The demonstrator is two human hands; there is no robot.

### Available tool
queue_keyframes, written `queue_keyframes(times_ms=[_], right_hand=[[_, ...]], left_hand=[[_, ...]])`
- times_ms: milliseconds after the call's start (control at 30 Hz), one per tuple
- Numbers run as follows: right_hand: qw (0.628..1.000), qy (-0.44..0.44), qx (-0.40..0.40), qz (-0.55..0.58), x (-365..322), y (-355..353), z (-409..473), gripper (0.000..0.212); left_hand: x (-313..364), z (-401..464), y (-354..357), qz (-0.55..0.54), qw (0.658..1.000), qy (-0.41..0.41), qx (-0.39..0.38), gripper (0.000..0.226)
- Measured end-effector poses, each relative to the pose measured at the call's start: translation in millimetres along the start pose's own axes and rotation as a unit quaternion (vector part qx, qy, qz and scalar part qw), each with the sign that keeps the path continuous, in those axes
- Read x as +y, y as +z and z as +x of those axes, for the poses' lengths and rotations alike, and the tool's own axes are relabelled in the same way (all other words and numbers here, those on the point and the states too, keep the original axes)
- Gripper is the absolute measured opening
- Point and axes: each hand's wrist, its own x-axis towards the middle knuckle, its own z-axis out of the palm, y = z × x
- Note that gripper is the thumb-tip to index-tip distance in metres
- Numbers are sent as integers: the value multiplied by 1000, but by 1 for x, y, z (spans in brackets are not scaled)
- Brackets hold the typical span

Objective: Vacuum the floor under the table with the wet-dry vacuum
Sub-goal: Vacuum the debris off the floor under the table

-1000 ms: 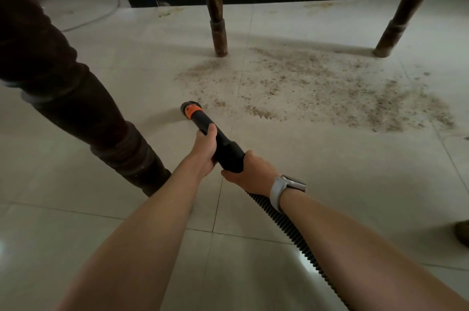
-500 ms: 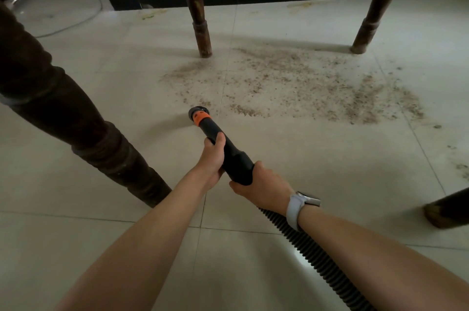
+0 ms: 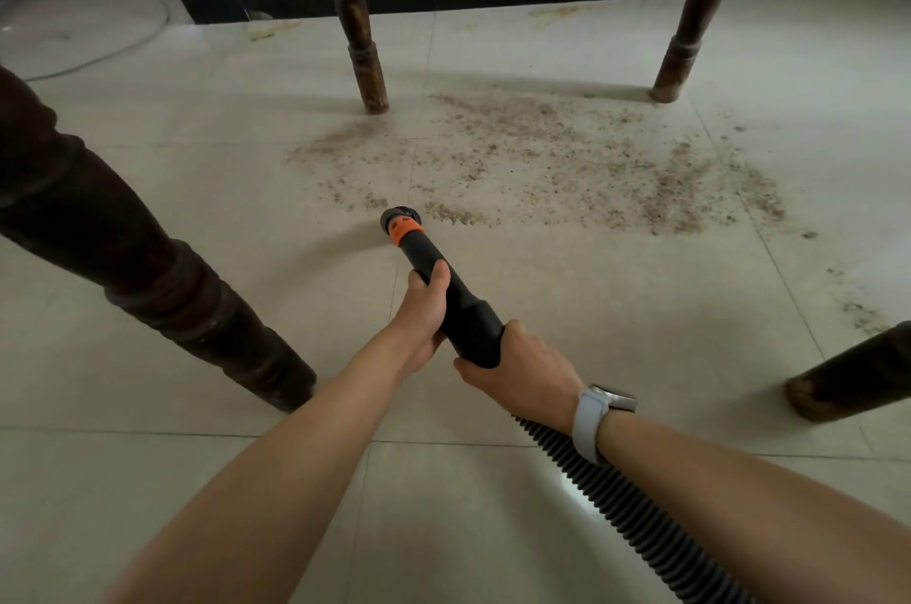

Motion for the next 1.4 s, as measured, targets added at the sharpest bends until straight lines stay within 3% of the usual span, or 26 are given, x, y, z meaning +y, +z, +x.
queue_keyframes(times_ms=[1400], right_hand=[[998, 29, 31, 38, 44, -15, -18, 45]], left_hand=[[-11, -13, 54, 22, 998, -11, -59, 46]])
